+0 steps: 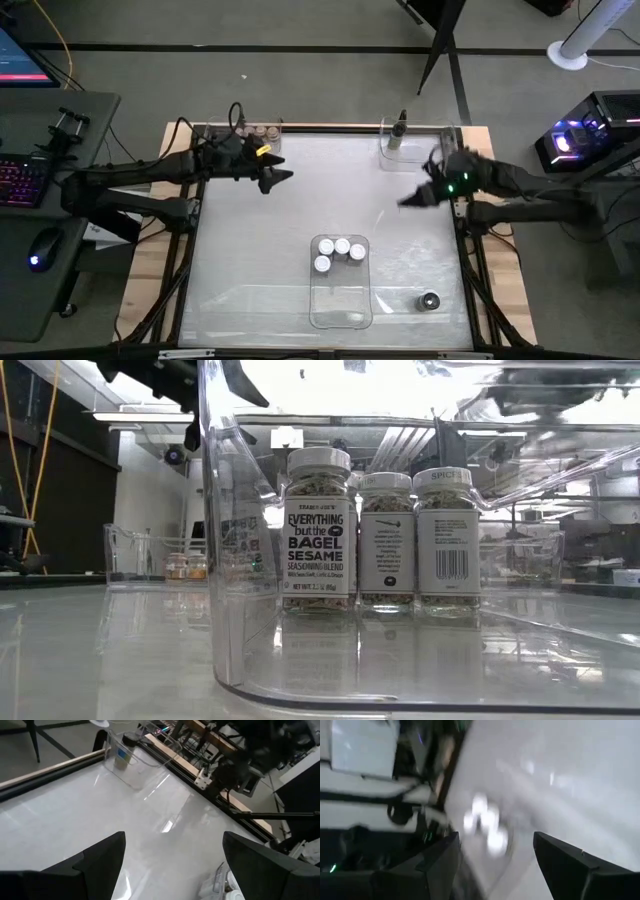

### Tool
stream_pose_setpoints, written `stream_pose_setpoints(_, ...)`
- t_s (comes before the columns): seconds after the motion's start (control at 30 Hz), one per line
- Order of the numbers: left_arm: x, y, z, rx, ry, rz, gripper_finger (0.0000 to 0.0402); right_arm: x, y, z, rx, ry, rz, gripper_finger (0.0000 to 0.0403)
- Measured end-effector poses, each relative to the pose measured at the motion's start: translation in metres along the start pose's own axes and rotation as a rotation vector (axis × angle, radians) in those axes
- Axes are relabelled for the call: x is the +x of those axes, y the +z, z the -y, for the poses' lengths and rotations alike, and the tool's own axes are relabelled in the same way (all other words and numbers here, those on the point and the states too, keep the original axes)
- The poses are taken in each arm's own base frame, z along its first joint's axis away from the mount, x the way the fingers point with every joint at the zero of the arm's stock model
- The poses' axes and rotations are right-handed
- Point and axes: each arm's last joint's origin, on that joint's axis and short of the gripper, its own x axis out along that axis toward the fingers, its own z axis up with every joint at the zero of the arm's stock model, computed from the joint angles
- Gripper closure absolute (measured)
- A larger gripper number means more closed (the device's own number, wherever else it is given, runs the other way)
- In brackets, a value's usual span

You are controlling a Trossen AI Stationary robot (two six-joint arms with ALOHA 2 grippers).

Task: Sort spices by type
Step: Put the black seasoning bottle into the top right transparent bin

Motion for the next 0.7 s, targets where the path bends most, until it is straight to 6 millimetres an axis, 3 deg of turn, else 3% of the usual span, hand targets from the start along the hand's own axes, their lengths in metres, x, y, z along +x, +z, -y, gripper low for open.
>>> stream_pose_setpoints(0.3,0.0,0.002,-0.005,-0.003,-0.001,-0.01,0.008,0.016,-0.072,-0.015,0.197,-0.203,-0.515,0.0151)
stream_pose_setpoints(0.53,0.0,0.001,-0.008,0.001,0.016,-0.029,0.008,0.008,-0.095,-0.047,0.105,-0.647,-0.729,0.0151)
stream_pose_setpoints(0.7,0.0,0.002,-0.011,-0.005,0.027,-0.022,0.008,0.03,-0.113,-0.072,-0.032,-0.666,-0.786,0.0151)
